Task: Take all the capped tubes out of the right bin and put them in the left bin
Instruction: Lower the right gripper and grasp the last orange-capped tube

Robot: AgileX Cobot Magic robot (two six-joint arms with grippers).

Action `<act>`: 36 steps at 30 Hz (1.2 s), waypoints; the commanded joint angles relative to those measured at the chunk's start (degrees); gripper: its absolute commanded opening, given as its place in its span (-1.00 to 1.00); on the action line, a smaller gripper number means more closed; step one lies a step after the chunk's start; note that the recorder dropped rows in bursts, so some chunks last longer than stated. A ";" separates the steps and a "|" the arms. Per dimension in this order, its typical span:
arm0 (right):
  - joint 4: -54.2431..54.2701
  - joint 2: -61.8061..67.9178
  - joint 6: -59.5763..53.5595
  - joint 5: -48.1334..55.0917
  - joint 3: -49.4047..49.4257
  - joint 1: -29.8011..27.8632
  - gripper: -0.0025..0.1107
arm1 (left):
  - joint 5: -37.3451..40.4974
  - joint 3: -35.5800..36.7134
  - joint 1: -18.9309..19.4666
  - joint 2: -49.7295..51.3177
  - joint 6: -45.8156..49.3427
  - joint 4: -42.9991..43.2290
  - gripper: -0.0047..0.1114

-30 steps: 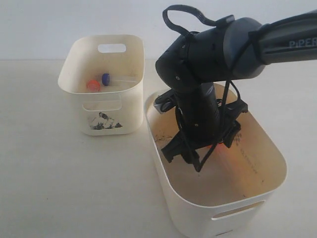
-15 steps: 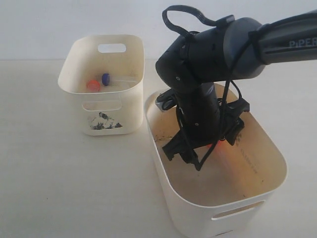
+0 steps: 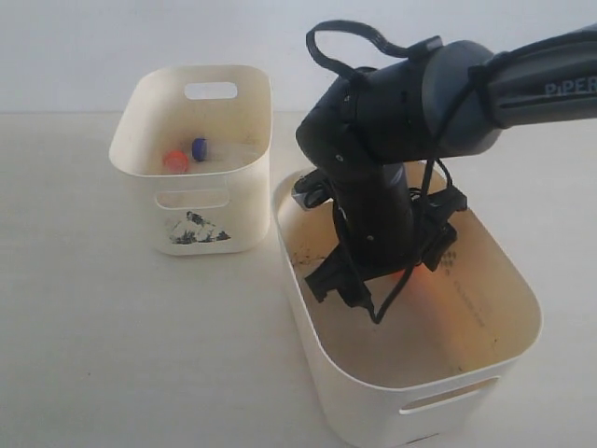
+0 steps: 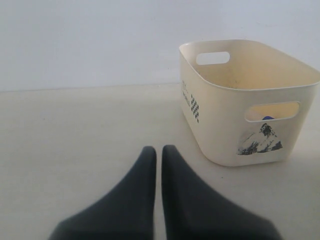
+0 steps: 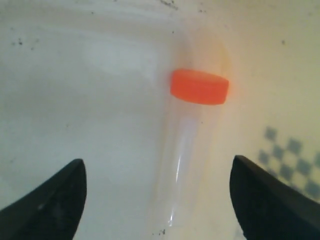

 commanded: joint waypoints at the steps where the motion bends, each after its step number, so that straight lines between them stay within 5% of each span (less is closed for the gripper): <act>1: -4.01 -0.20 3.96 -5.85 5.00 -0.16 0.35 | -0.29 -0.16 -0.17 -0.19 -0.48 0.10 -0.84; 13: -7.35 -0.20 15.19 -18.24 13.48 -0.16 0.35 | -0.29 -0.16 -0.17 -0.19 -0.48 0.10 -0.84; 36: -7.12 6.34 14.10 -7.60 13.52 -0.16 0.35 | -0.29 -0.16 -0.17 -0.19 -0.48 0.10 -0.84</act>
